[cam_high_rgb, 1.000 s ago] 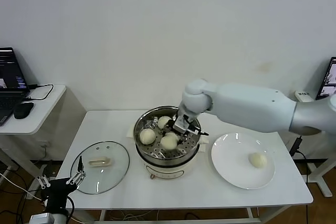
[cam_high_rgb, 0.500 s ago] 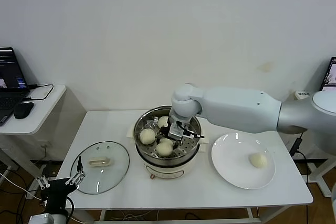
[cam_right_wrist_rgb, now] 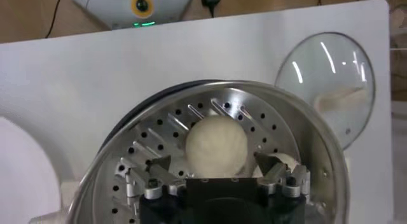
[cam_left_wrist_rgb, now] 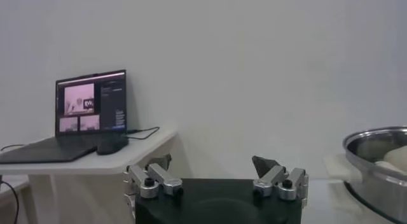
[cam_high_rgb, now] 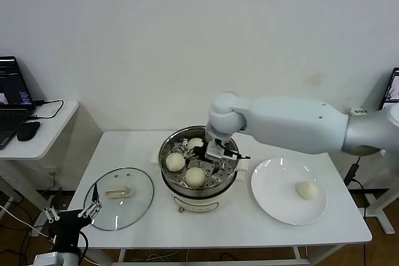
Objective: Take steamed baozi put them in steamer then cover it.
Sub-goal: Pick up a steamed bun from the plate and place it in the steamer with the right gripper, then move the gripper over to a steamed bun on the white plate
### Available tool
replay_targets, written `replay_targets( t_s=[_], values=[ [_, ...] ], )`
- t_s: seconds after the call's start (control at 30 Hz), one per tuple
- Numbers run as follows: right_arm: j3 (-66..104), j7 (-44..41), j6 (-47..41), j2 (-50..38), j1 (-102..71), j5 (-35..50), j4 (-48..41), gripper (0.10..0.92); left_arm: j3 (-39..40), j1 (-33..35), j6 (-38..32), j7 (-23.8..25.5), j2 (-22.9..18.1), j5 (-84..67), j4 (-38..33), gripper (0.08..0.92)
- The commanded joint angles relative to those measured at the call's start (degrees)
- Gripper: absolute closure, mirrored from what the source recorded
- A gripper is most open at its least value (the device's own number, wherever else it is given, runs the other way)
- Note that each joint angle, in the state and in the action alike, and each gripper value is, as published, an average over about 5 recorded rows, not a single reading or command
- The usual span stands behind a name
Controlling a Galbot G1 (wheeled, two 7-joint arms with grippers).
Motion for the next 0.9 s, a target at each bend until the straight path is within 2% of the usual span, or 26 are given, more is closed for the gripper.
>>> replay_targets(
  t_s=[0.03, 0.17, 0.3, 0.47, 0.63, 0.9],
  values=[
    [1.6, -3.2, -14.9, -15.0, 5.8, 6.0, 7.6, 0.202, 0.6, -0.5, 0.1, 0.1, 0.4, -0.1, -0.2, 0.177],
    [1.8, -2.7, -26.5, -24.7, 5.8, 6.4, 11.2, 0.203, 1.5, -1.0, 0.1, 0.1, 0.9, -0.1, 0.0, 0.177],
    [3.6, -1.7, -31.7, -33.3, 2.3, 5.5, 13.2, 0.203, 2.3, -1.3, 0.1, 0.1, 1.4, -0.1, 0.3, 0.177],
    [8.3, -1.9, -29.9, -39.7, -6.5, 0.8, 11.5, 0.202, 2.8, -1.4, 0.1, 0.1, 1.8, 0.0, 0.4, 0.177],
    [20.4, -1.5, -28.4, -43.9, -20.5, -3.1, 8.9, 0.203, 3.0, -1.4, 0.1, 0.1, 1.9, 0.0, 0.4, 0.177],
    [40.6, -1.3, -26.5, -44.1, -44.5, -9.9, 2.3, 0.203, 3.3, -0.8, 0.1, 0.1, 1.7, 0.7, 0.6, 0.177]
  ],
)
